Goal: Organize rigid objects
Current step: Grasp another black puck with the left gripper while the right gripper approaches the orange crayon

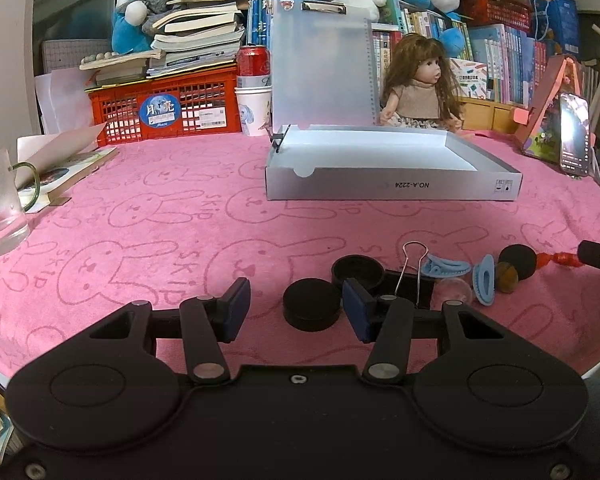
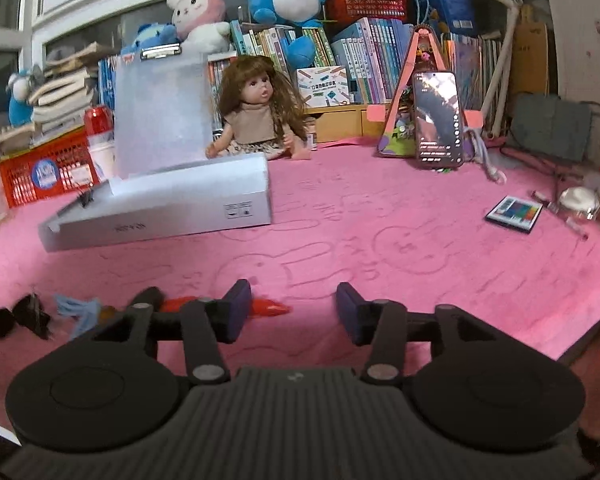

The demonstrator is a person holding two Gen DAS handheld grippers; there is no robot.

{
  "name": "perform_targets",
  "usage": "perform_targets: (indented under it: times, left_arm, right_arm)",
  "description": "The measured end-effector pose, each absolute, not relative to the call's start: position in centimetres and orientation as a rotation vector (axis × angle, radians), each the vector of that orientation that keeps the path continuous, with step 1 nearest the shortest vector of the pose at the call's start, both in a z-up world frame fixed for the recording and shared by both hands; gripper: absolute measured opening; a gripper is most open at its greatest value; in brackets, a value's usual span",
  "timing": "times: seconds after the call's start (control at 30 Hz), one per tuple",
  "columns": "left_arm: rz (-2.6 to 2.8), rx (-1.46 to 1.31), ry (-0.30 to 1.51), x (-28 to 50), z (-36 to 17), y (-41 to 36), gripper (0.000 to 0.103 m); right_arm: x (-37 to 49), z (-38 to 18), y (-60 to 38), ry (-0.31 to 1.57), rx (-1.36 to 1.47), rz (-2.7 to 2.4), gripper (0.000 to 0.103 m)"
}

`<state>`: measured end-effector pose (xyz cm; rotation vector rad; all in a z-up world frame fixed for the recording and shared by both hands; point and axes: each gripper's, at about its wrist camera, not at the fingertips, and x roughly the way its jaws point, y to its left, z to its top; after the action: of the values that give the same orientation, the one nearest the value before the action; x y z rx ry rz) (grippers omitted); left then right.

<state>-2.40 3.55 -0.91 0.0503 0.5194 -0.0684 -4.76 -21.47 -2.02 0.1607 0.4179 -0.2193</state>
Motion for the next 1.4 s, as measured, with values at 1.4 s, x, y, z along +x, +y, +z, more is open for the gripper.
perform_targets:
  times: [1.4]
  left_arm:
    - [-0.071,0.028,0.52,-2.1,-1.3,2.8,0.031]
  right_arm:
    - [-5.5,-2.7,-19.9,0.407,-0.047,-0.111,0.066]
